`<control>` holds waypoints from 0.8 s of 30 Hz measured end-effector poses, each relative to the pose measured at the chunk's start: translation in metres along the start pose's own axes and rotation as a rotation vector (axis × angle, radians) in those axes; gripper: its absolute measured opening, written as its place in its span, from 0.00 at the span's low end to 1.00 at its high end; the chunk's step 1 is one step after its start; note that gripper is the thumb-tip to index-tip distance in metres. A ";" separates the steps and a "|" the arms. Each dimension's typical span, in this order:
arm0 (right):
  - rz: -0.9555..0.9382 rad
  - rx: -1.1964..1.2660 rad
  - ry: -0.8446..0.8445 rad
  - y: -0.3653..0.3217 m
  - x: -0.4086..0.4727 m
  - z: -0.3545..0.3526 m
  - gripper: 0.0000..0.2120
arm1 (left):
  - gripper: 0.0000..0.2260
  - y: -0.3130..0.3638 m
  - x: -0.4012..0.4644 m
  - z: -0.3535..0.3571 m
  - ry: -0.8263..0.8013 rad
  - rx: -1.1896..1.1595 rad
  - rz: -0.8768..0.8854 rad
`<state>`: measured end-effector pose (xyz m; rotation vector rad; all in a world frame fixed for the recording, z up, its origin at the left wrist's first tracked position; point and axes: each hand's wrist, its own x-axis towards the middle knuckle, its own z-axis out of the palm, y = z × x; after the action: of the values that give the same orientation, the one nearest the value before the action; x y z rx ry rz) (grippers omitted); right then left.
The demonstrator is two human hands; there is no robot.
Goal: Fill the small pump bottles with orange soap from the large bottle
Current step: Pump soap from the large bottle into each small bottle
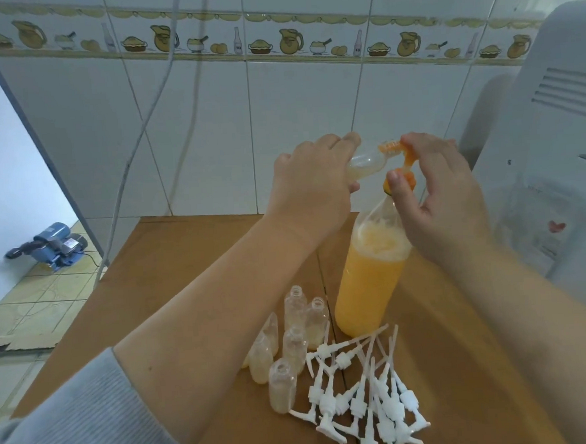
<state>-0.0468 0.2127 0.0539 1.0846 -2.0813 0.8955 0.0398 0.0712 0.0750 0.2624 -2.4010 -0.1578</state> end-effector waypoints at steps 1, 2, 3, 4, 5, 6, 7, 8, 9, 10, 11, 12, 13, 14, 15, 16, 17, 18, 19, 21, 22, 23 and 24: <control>0.011 0.002 0.030 0.001 -0.002 0.005 0.25 | 0.23 0.001 0.000 0.001 -0.003 -0.004 0.001; 0.028 0.007 0.049 0.001 -0.005 0.009 0.24 | 0.23 0.000 -0.002 0.003 -0.015 -0.004 -0.005; 0.042 0.016 0.054 0.000 -0.007 0.013 0.23 | 0.23 -0.001 -0.003 0.004 -0.032 -0.002 -0.015; 0.046 0.025 0.050 -0.001 -0.009 0.016 0.22 | 0.23 -0.003 -0.005 0.004 -0.056 -0.007 -0.025; 0.044 0.032 0.041 -0.002 -0.011 0.018 0.22 | 0.23 -0.004 -0.008 0.004 -0.082 -0.020 -0.031; 0.039 0.037 0.028 -0.003 -0.013 0.017 0.21 | 0.23 -0.006 -0.010 0.004 -0.098 -0.034 -0.029; 0.038 0.043 0.013 -0.005 -0.013 0.015 0.22 | 0.23 -0.007 -0.011 0.003 -0.102 -0.045 -0.022; 0.039 0.051 -0.002 -0.008 -0.012 0.011 0.23 | 0.23 -0.008 -0.011 0.002 -0.105 -0.062 -0.018; 0.041 0.062 -0.021 -0.010 -0.010 0.006 0.25 | 0.22 -0.009 -0.009 -0.001 -0.116 -0.098 -0.034; 0.043 0.073 -0.041 -0.012 -0.007 0.002 0.26 | 0.22 -0.010 -0.008 -0.004 -0.142 -0.162 -0.078; 0.046 0.085 -0.057 -0.014 -0.003 -0.003 0.27 | 0.22 -0.011 -0.006 -0.008 -0.176 -0.249 -0.139; 0.051 0.096 -0.070 -0.015 0.000 -0.007 0.28 | 0.21 -0.012 -0.004 -0.010 -0.209 -0.351 -0.201; 0.056 0.101 -0.082 -0.015 0.003 -0.009 0.28 | 0.21 -0.014 -0.002 -0.013 -0.246 -0.455 -0.249; 0.062 0.098 -0.093 -0.015 0.005 -0.011 0.27 | 0.20 -0.015 -0.001 -0.014 -0.280 -0.547 -0.280; 0.067 0.091 -0.104 -0.014 0.005 -0.012 0.27 | 0.19 -0.018 -0.002 -0.014 -0.306 -0.628 -0.303; 0.070 0.084 -0.114 -0.014 0.006 -0.013 0.26 | 0.18 -0.020 -0.004 -0.013 -0.326 -0.708 -0.329; 0.069 0.078 -0.122 -0.014 0.006 -0.013 0.26 | 0.16 -0.024 -0.007 -0.012 -0.345 -0.811 -0.367; 0.066 0.073 -0.128 -0.015 0.006 -0.013 0.26 | 0.15 -0.027 -0.010 -0.010 -0.364 -0.941 -0.419; 0.065 0.070 -0.131 -0.015 0.006 -0.014 0.26 | 0.15 -0.029 -0.013 -0.009 -0.382 -1.090 -0.480; 0.069 0.073 -0.133 -0.015 0.006 -0.016 0.26 | 0.13 -0.035 -0.020 -0.007 -0.390 -1.365 -0.577; 0.075 0.080 -0.134 -0.015 0.006 -0.016 0.26 | 0.11 -0.037 -0.024 -0.007 -0.379 -1.453 -0.601; 0.078 0.086 -0.131 -0.015 0.006 -0.015 0.26 | 0.10 -0.039 -0.027 -0.008 -0.367 -1.513 -0.613; 0.078 0.088 -0.125 -0.014 0.005 -0.014 0.26 | 0.09 -0.041 -0.031 -0.010 -0.354 -1.547 -0.622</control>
<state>-0.0340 0.2156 0.0700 1.1377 -2.2175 0.9874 0.0752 0.0378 0.0550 0.2058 -1.7243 -2.2742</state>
